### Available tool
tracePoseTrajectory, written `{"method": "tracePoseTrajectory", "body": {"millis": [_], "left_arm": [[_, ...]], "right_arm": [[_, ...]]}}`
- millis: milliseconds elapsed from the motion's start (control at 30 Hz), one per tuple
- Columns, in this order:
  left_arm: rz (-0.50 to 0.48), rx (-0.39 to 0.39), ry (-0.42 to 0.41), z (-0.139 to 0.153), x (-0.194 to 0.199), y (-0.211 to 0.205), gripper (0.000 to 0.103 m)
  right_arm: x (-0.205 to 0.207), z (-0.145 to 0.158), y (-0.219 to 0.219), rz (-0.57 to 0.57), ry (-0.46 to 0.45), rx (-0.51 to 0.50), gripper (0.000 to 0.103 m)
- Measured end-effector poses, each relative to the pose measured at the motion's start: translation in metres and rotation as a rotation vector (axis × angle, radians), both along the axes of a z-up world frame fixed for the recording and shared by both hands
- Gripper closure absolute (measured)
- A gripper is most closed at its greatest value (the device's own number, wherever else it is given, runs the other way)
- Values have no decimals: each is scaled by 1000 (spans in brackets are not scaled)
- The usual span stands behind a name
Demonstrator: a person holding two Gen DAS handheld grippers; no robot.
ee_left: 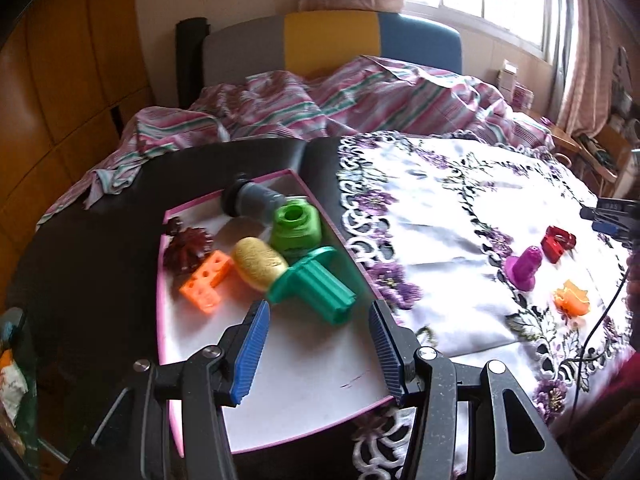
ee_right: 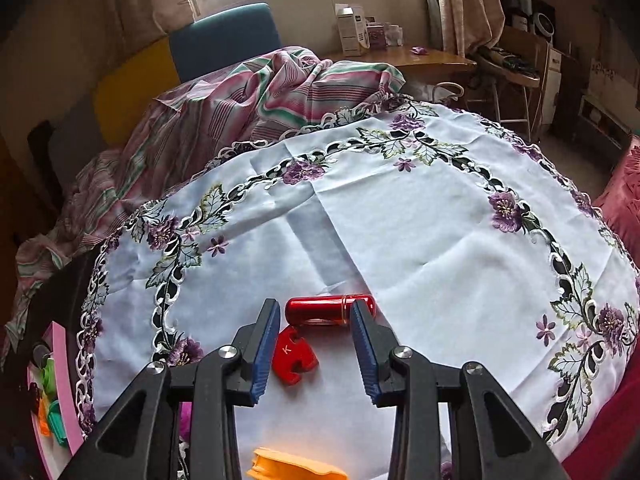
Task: Organize rigid objects
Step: 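Grasp the purple perforated cup with the left gripper while the right gripper approaches the red K piece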
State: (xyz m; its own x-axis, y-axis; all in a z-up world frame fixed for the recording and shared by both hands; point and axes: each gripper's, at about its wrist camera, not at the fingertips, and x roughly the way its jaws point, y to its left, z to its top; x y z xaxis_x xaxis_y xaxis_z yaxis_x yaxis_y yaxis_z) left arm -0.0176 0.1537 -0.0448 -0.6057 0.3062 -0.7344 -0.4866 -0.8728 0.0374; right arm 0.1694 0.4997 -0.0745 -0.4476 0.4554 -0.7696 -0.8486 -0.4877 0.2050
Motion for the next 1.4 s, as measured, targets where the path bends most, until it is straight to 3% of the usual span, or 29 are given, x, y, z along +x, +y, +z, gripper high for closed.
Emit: {"method": "tracePoseTrajectory", "body": {"millis": [233, 500, 700, 867, 900, 1000, 1033, 1067, 1100, 1133, 1400], "left_arm": [[-81, -11, -51, -7, -3, 38, 50], [-272, -18, -139, -18, 4, 105, 50], [-425, -40, -122, -30, 20, 169, 50], [-488, -53, -155, -45, 23, 211, 50], [-496, -50, -158, -47, 22, 216, 49], [-494, -56, -154, -52, 19, 234, 29], [-493, -54, -151, -54, 17, 237, 29], [-493, -58, -155, -57, 14, 241, 31], [-487, -62, -170, -61, 10, 244, 54], [-493, -54, -209, -66, 6, 246, 69], [-454, 25, -249, -60, 7, 207, 70]], "right_arm": [[3, -1, 3, -22, 2, -11, 67], [22, -5, 16, -99, 59, -84, 67], [25, -6, 19, -109, 79, -110, 67], [31, -6, 23, -141, 105, -120, 67], [35, -5, 25, -159, 115, -122, 67], [48, -6, 31, -218, 158, -141, 67], [51, -7, 33, -232, 167, -152, 67], [53, -9, 35, -242, 173, -164, 67], [55, -11, 37, -247, 177, -178, 67], [55, -13, 38, -249, 179, -189, 67], [45, -24, 38, -219, 143, -236, 67]]}}
